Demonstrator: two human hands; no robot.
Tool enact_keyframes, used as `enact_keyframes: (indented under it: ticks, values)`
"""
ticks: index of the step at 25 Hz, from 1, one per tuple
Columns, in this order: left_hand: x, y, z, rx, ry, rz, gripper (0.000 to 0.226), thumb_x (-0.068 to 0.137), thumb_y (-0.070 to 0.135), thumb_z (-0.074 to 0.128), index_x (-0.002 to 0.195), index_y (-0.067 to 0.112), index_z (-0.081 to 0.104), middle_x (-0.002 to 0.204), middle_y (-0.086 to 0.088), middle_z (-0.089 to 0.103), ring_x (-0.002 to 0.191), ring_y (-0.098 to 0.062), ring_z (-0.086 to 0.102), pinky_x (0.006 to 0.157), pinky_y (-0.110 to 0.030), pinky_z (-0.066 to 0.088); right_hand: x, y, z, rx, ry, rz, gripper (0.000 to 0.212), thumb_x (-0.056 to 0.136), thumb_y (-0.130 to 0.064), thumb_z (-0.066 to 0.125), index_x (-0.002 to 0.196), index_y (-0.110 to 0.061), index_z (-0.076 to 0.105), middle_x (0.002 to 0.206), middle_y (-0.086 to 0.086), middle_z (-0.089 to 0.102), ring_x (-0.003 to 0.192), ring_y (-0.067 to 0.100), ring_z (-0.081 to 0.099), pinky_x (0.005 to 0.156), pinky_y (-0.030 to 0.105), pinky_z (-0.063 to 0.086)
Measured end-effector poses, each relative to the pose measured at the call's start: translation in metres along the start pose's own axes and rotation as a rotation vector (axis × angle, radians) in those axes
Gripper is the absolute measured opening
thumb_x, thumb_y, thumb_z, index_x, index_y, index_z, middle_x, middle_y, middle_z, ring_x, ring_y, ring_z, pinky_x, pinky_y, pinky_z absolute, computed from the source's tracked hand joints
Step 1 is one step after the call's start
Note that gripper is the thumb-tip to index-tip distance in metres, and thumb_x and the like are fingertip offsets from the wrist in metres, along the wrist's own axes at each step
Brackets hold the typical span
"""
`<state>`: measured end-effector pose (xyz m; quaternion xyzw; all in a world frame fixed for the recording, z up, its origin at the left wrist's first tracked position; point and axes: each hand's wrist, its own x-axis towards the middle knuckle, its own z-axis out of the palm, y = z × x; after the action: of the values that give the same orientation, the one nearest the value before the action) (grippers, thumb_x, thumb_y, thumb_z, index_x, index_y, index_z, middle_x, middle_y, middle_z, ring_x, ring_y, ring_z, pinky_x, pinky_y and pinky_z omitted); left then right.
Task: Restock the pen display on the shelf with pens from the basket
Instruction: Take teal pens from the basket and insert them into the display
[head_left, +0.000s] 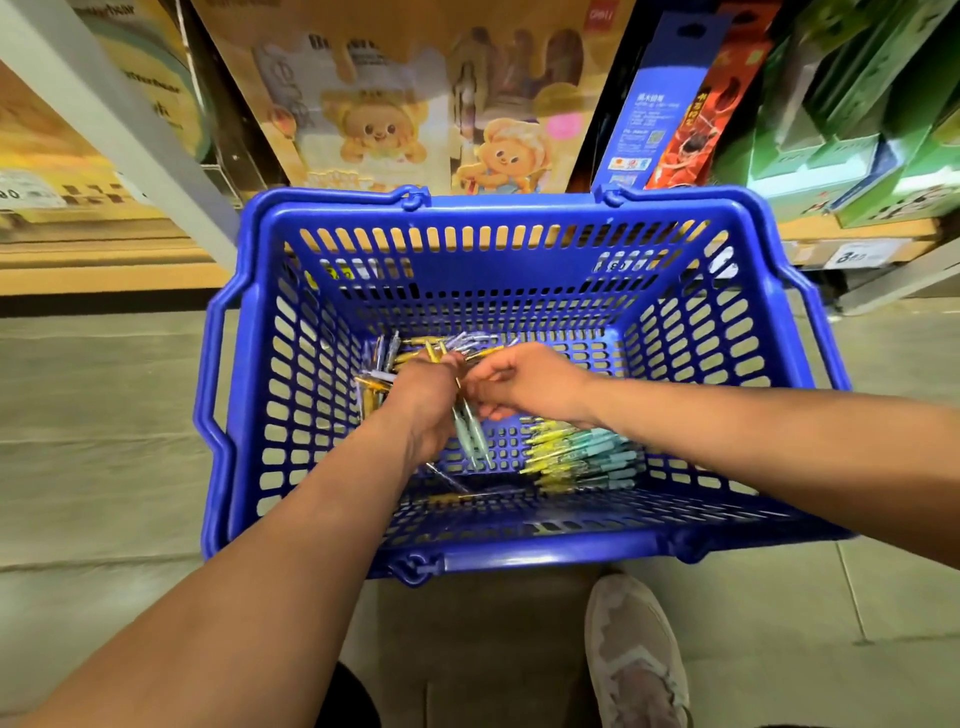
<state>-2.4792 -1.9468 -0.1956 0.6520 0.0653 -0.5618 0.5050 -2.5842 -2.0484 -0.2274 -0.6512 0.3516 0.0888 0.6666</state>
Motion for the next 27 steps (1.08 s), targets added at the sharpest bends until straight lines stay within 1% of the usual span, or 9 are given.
enact_keyframes:
  ticks: [2,4,7,12,16,18,22,24,27]
  values:
    - [0.002,-0.001,-0.001,0.062,0.04,0.004,0.013,0.111,0.017,0.032,0.114,0.014,0.045,0.101,-0.009,0.068,0.076,-0.025,0.063,0.068,-0.04,0.048,0.005,0.009,-0.018,-0.17,0.046,0.072,0.006,0.095,-0.021,0.071,0.089,-0.02,0.074,0.083,-0.001,0.077,0.073,0.009,0.072,0.065,0.019,0.056]
    - [0.005,-0.002,-0.004,0.071,0.075,-0.009,0.017,0.111,0.018,0.033,0.109,0.015,0.049,0.096,-0.005,0.069,0.078,-0.022,0.065,0.069,-0.037,0.047,0.011,0.02,-0.04,-0.538,0.095,0.193,0.009,0.096,-0.025,0.068,0.088,-0.023,0.072,0.087,-0.005,0.074,0.074,0.005,0.068,0.066,0.019,0.054]
    - [0.007,-0.003,-0.008,0.024,0.073,-0.025,0.021,0.107,0.011,0.033,0.106,0.011,0.054,0.075,-0.006,0.057,0.063,-0.021,0.056,0.06,-0.035,0.046,0.014,0.046,-0.056,-1.023,0.017,0.3,0.014,0.101,-0.028,0.057,0.102,-0.023,0.07,0.102,-0.006,0.067,0.088,0.008,0.068,0.077,0.024,0.058]
    - [0.01,-0.003,-0.009,0.056,0.022,-0.04,0.014,0.103,0.009,0.042,0.097,0.011,0.054,0.066,-0.003,0.048,0.054,-0.017,0.045,0.048,-0.03,0.043,0.015,0.087,-0.057,-1.313,-0.086,0.203,0.016,0.101,-0.021,0.056,0.114,-0.019,0.066,0.108,0.004,0.067,0.09,0.019,0.068,0.08,0.031,0.06]
    - [0.012,-0.004,-0.012,0.093,0.015,-0.042,0.006,0.103,0.007,0.048,0.103,0.007,0.054,0.068,-0.004,0.048,0.053,-0.016,0.044,0.048,-0.03,0.043,0.024,0.081,-0.065,-1.271,-0.163,0.189,0.02,0.097,-0.011,0.064,0.111,-0.025,0.065,0.099,-0.007,0.066,0.078,0.005,0.059,0.067,0.023,0.045]
    - [0.013,-0.004,-0.014,0.104,0.014,-0.048,0.005,0.103,0.008,0.049,0.103,0.006,0.054,0.069,-0.005,0.052,0.051,-0.016,0.046,0.046,-0.029,0.045,0.025,0.078,-0.068,-1.266,-0.144,0.167,0.022,0.096,-0.006,0.062,0.104,-0.026,0.067,0.098,-0.007,0.068,0.078,0.007,0.06,0.064,0.021,0.041]
    - [0.012,-0.003,-0.017,0.075,0.004,-0.077,0.016,0.106,0.012,0.05,0.121,0.006,0.051,0.093,-0.01,0.073,0.07,-0.022,0.067,0.061,-0.036,0.057,0.023,0.057,-0.068,-1.165,-0.031,0.083,0.02,0.096,-0.01,0.063,0.093,-0.028,0.068,0.09,-0.007,0.069,0.074,0.007,0.064,0.064,0.019,0.049]
    - [0.011,-0.002,-0.015,0.075,0.015,-0.07,0.027,0.106,0.015,0.052,0.131,0.005,0.051,0.113,-0.013,0.073,0.082,-0.024,0.069,0.068,-0.042,0.059,0.026,0.032,-0.06,-0.938,0.095,0.007,0.004,0.097,-0.028,0.067,0.097,-0.03,0.07,0.09,-0.01,0.072,0.076,0.002,0.066,0.066,0.016,0.05]
    - [0.007,0.0,-0.008,0.081,0.017,-0.034,0.024,0.106,0.019,0.054,0.126,0.008,0.058,0.121,-0.013,0.07,0.081,-0.023,0.066,0.076,-0.046,0.058,0.027,-0.002,-0.039,-0.413,0.23,0.0,0.01,0.088,-0.04,0.076,0.089,-0.031,0.072,0.076,-0.013,0.075,0.069,-0.003,0.068,0.062,0.01,0.05]
